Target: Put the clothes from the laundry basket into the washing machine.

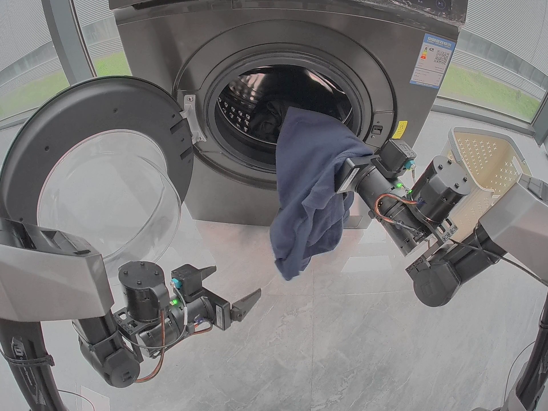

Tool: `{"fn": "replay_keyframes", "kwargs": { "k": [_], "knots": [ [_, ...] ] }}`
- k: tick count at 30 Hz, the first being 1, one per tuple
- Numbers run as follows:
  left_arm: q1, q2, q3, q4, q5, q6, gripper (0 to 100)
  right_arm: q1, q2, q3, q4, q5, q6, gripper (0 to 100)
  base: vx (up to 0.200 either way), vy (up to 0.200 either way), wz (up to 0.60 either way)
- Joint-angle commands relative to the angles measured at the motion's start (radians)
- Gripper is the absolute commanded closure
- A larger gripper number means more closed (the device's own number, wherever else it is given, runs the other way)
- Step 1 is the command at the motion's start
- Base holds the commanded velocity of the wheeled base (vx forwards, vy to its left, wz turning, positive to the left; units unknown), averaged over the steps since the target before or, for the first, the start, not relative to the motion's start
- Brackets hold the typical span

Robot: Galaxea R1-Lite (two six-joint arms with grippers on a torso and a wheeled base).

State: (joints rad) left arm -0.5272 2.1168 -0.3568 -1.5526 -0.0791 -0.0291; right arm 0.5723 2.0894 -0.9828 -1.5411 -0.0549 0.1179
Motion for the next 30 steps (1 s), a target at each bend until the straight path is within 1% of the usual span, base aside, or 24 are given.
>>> {"fn": "replay_keyframes", "kwargs": {
  "k": [1, 3, 8, 9, 10, 11, 14, 16, 17, 20, 30],
  "knots": [
    [-0.025, -0.026, 0.053, -0.004, -0.025, 0.015, 0, 0.009, 0.005, 0.001, 0.001, 0.0, 0.0, 100, 0.0, 0.0, 0.0],
    [-0.031, -0.031, 0.039, -0.004, -0.027, 0.02, 0, 0.014, 0.005, 0.001, 0.001, 0.0, 0.0, 100, 0.0, 0.0, 0.0],
    [-0.062, -0.026, -0.111, -0.003, -0.028, 0.017, 0, 0.026, 0.008, 0.004, 0.001, -0.002, 0.0, 100, 0.0, 0.0, 0.0],
    [-0.069, -0.024, -0.143, -0.003, -0.03, 0.014, 0, 0.027, 0.009, 0.007, 0.001, -0.002, 0.0, 100, 0.0, 0.0, 0.0],
    [-0.069, -0.024, -0.143, -0.003, -0.03, 0.014, 0, 0.027, 0.009, 0.007, 0.001, -0.002, 0.0, 100, 0.0, 0.0, 0.0],
    [-0.086, -0.021, -0.2, -0.003, -0.031, 0.005, 0, 0.037, 0.011, 0.015, 0.001, -0.002, 0.0, 100, 0.0, 0.0, 0.0],
    [-0.106, -0.005, -0.269, -0.001, -0.031, 0.002, 0, 0.043, 0.021, 0.015, 0.001, -0.002, 0.0, 100, 0.0, 0.0, 0.0],
    [-0.108, 0.009, -0.294, -0.001, -0.031, 0.003, 0, 0.047, 0.023, 0.013, 0.002, -0.002, 0.0, 100, 0.0, 0.0, 0.0],
    [-0.109, 0.038, -0.338, -0.001, -0.03, 0.005, 0, 0.054, 0.021, 0.012, 0.002, -0.002, 0.0, 100, 0.0, 0.0, 0.0],
    [-0.112, 0.088, -0.399, -0.001, -0.03, 0.008, 0, 0.061, 0.023, 0.01, 0.004, -0.003, 0.0, 100, 0.0, 0.0, 0.0],
    [-0.114, 0.192, -0.557, 0.002, -0.022, 0.009, 0, 0.078, 0.02, 0.015, 0.004, -0.005, 0.003, 100, 0.0, 0.0, 0.0]
  ]
}}
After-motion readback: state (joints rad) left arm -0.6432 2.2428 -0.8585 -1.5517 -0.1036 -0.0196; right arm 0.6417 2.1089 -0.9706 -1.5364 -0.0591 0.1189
